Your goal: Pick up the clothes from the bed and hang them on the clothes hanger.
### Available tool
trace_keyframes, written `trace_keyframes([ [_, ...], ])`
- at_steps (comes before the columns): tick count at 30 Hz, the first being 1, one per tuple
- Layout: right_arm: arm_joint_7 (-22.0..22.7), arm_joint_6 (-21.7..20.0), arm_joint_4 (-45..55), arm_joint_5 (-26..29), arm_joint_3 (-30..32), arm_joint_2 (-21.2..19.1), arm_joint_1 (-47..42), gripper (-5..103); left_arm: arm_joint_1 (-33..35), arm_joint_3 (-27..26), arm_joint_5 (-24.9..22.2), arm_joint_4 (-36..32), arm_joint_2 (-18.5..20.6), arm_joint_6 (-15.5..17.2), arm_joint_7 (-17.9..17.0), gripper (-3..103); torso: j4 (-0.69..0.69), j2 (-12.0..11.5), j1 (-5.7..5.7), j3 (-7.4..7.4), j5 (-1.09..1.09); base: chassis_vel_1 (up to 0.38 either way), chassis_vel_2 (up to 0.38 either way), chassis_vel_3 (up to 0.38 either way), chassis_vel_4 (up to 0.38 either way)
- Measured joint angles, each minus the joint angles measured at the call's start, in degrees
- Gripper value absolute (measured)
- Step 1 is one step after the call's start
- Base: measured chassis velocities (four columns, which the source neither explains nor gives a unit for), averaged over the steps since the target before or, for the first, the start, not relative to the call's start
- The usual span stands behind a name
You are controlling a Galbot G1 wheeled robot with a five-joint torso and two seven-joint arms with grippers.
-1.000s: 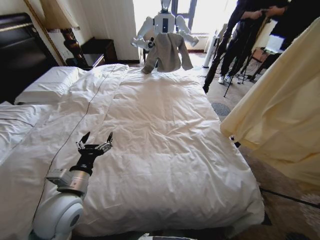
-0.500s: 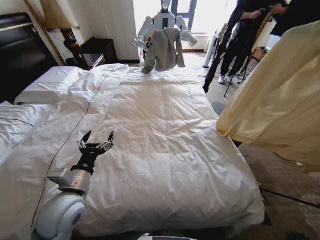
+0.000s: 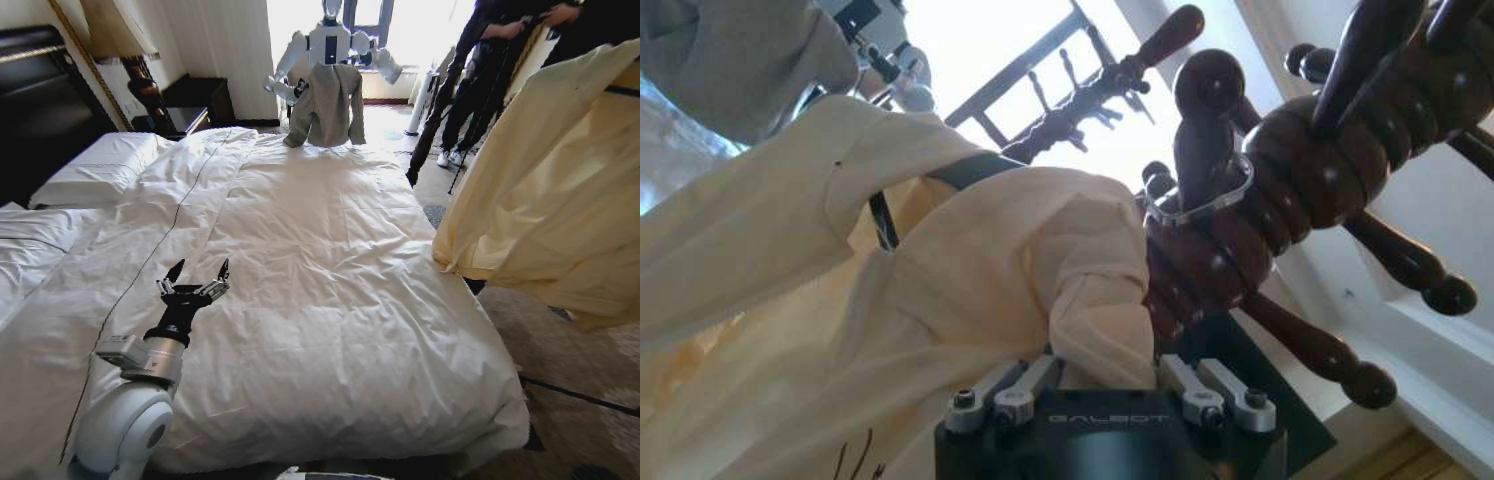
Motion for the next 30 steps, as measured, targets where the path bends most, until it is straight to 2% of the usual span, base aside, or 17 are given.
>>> trace_keyframes([
  [5,0.0,-0.8,0.6,-0.7,-0.3,0.5,0.0,20,-0.1,0.2,0.0,0.0,-0.4,-0.1,0.0,100,0.02,0.0,0.01,0.0,0.0,0.0,0.0,0.0,0.0],
  [8,0.0,-1.0,1.8,-0.8,-0.5,-0.5,-0.3,20,-0.3,0.9,0.6,0.0,-0.7,-0.1,0.1,100,0.08,0.0,0.0,0.0,-0.02,0.0,0.0,0.0,0.0],
  [21,-0.6,-2.5,8.1,-0.5,-0.4,-3.7,-0.8,20,-1.1,1.5,0.8,0.0,-0.5,-0.1,0.3,100,0.06,0.0,0.01,0.01,-0.03,0.0,0.0,0.0,0.0],
  [30,0.3,-3.5,9.2,0.3,-0.2,-4.2,-0.7,20,-1.1,1.5,0.8,0.0,-0.6,0.0,0.5,100,0.11,0.0,0.03,0.02,-0.03,0.0,0.0,0.0,0.0],
])
